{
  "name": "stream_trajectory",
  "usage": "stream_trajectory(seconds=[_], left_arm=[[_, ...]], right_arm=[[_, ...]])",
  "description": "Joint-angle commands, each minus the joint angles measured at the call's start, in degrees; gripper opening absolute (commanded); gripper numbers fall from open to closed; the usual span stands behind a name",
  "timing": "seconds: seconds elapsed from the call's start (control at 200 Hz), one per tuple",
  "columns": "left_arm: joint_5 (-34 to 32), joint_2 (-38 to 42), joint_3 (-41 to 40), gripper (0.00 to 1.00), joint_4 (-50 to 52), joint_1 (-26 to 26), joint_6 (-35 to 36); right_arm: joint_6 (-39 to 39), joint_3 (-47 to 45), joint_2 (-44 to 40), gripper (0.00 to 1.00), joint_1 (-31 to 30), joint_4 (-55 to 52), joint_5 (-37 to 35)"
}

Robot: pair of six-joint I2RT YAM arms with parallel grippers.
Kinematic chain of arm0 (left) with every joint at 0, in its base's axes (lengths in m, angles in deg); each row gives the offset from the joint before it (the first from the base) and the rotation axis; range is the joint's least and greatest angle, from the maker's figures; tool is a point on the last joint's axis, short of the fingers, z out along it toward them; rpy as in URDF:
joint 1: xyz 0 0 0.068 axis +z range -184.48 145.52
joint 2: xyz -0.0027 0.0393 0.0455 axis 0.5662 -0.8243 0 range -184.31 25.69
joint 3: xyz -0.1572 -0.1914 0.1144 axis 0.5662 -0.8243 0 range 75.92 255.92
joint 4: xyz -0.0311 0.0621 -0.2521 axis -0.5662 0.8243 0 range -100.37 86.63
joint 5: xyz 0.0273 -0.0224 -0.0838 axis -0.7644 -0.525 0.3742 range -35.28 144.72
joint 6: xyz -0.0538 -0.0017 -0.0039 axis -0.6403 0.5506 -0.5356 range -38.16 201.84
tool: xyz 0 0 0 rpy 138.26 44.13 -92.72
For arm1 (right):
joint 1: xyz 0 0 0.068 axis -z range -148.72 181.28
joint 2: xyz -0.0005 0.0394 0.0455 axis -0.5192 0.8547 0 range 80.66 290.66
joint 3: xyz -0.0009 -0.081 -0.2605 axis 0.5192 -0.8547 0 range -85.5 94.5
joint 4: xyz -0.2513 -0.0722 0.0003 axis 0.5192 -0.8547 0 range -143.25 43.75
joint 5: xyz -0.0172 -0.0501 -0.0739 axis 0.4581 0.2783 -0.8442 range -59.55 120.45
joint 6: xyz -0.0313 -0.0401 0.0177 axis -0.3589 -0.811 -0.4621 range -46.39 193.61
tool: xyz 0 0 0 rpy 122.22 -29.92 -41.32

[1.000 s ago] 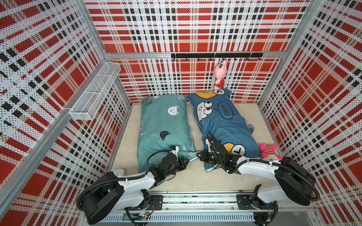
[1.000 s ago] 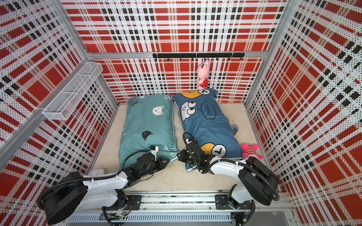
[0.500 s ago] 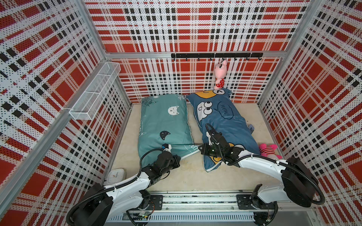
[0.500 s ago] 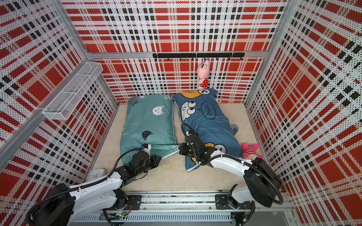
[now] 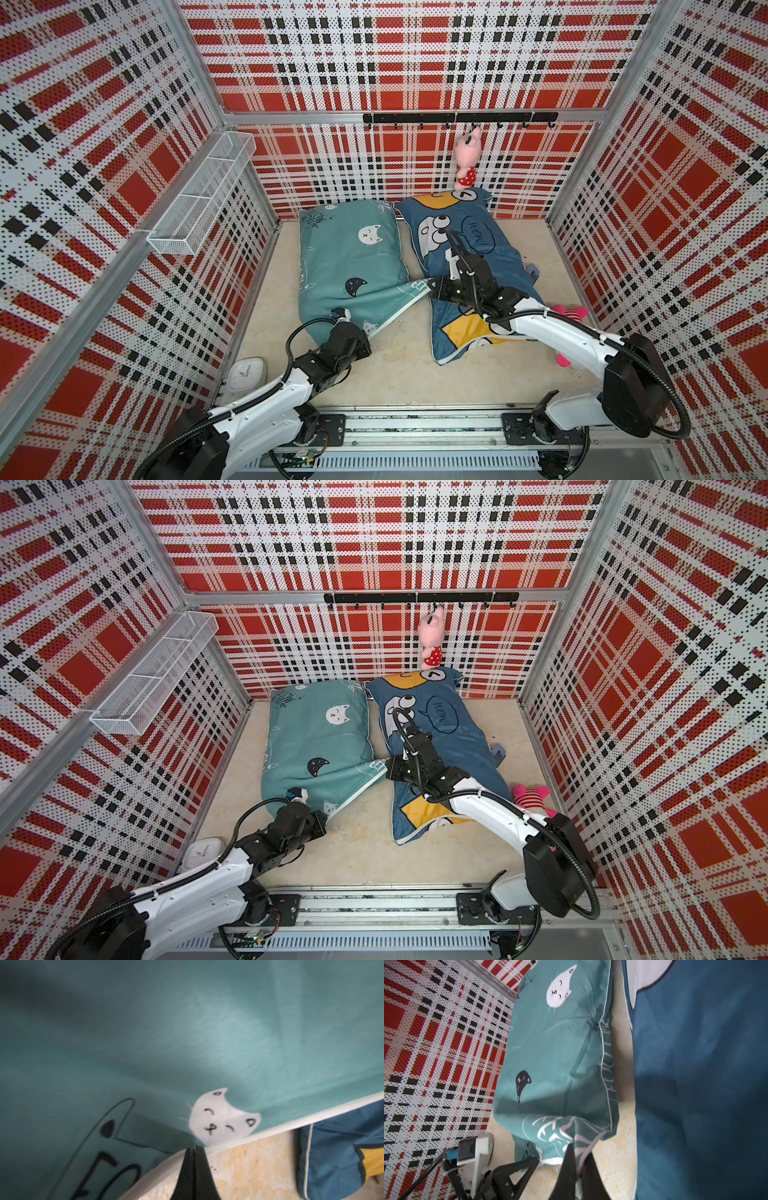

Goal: Zip up pillowcases
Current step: Zip the zipper on the pillowcase.

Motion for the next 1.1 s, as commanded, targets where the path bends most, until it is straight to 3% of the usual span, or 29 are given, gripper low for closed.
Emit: stream_trajectory(seconds=[0.0,0.672,1.092], left_arm=[[-3.7,0.8,1.4,0.00,5.7,0.7,0.8],[-7.0,3.1,-0.6,0.00,10.0,-2.1,-3.8],[-8.0,8.3,-1.6,0.00,13.1,-4.8,-7.5]], right_arm=[[-3.5,4.5,1.4,0.00,2.4,-0.8,-1.4],[-8.0,19.7,10.9,0.00,10.7,-2.0,0.5],[-9.1,24.2,12.5,0.00,11.2,-4.6,0.1]])
